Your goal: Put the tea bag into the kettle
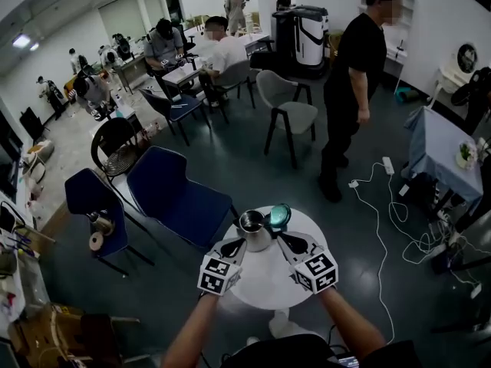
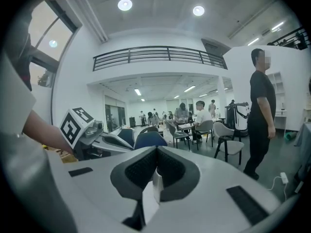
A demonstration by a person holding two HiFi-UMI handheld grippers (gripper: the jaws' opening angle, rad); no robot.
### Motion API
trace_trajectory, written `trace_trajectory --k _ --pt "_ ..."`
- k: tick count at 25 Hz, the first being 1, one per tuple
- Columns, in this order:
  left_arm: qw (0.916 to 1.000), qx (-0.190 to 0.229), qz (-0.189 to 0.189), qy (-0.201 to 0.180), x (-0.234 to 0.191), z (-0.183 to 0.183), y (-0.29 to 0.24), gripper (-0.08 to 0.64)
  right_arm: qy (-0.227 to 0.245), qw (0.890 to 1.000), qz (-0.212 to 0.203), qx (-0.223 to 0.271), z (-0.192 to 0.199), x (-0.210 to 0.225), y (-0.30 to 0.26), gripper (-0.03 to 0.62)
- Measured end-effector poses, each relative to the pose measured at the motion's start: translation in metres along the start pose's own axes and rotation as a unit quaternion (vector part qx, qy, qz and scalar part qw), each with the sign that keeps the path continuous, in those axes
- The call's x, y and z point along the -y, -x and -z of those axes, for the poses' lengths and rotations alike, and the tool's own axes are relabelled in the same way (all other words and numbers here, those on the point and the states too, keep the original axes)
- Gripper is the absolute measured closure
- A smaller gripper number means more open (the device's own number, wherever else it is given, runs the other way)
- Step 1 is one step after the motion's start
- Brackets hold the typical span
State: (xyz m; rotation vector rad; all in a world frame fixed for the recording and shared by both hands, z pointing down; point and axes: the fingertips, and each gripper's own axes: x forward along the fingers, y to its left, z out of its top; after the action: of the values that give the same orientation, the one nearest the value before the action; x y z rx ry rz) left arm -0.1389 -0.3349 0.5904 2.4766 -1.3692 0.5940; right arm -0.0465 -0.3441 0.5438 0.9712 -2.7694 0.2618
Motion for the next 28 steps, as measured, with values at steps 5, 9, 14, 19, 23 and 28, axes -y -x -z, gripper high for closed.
trace_trajectory --k 5,9,14,19,23,28 --pt "0.9998 0.022 0.001 0.003 0.011 -0.002 0.038 0.541 0.007 1.0 -0.001 0.006 -0.006 -0.029 0.008 0.577" --pt "0.9964 0.062 0.023 0.054 0.02 -0.007 0.071 0.541 0.01 1.0 0.001 0.012 -0.011 -0.053 0.013 0.577" --pt "0.9936 0.091 0.031 0.06 0.027 -0.011 0.107 0.541 0.017 1.0 0.004 0.016 -0.016 -0.082 0.02 0.577" --pt "0.9912 0.111 0.032 0.064 0.029 -0.007 0.136 0.541 0.022 0.999 0.011 0.02 -0.02 -0.104 0.028 0.577" --pt "0.9879 0.125 0.038 0.083 0.028 0.0 0.16 0.541 0.029 0.999 0.017 0.022 -0.024 -0.123 0.033 0.577" --pt "0.9864 0.14 0.043 0.075 0.035 0.003 0.189 0.541 0.034 0.999 0.021 0.031 -0.028 -0.151 0.042 0.577"
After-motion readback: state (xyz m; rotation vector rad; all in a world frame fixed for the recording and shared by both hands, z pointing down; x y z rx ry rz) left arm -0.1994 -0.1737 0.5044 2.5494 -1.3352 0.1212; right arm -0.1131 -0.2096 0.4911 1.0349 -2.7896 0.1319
